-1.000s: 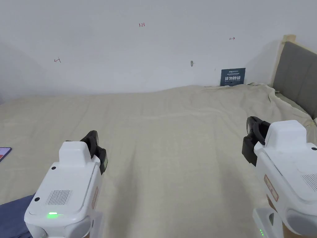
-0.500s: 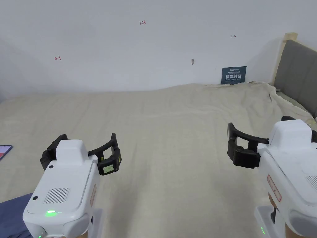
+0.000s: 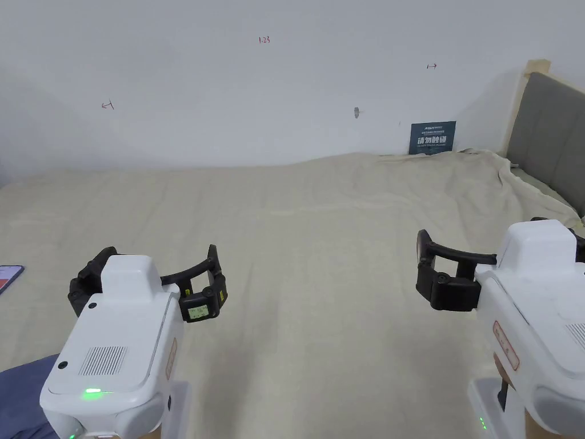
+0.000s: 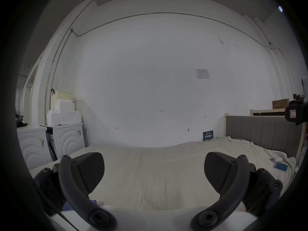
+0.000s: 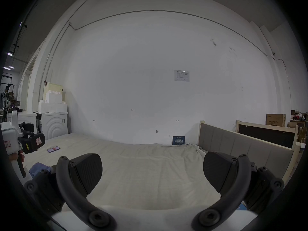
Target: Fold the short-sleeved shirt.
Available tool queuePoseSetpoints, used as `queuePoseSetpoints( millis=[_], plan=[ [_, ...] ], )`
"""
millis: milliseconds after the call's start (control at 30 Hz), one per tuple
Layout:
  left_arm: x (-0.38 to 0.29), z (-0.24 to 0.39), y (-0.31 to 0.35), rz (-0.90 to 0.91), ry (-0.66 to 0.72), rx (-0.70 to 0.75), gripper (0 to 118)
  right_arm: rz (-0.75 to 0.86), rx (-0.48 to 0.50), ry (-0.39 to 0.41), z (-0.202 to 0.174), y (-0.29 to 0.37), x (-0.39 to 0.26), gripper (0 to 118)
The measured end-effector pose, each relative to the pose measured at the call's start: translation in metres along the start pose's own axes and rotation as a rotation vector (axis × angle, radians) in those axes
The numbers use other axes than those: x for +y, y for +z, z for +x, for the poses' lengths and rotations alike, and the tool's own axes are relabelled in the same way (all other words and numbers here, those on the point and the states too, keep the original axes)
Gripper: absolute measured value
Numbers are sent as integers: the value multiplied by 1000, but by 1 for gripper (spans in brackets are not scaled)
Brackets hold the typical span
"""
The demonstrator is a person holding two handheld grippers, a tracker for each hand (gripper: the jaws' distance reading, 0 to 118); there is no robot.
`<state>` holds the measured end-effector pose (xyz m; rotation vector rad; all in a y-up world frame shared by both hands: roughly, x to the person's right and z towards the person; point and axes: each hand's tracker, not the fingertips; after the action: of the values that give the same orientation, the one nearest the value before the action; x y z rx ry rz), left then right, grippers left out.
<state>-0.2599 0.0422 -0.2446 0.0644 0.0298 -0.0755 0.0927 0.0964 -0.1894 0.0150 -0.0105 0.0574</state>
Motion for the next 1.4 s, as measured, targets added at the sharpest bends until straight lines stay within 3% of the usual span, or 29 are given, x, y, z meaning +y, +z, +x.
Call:
queuePoseSetpoints(
  millis=[1400],
  plan=[
    [3,-1,0,11,-18,5,118,14,-11,3,-1,-3,2,118]
  ],
)
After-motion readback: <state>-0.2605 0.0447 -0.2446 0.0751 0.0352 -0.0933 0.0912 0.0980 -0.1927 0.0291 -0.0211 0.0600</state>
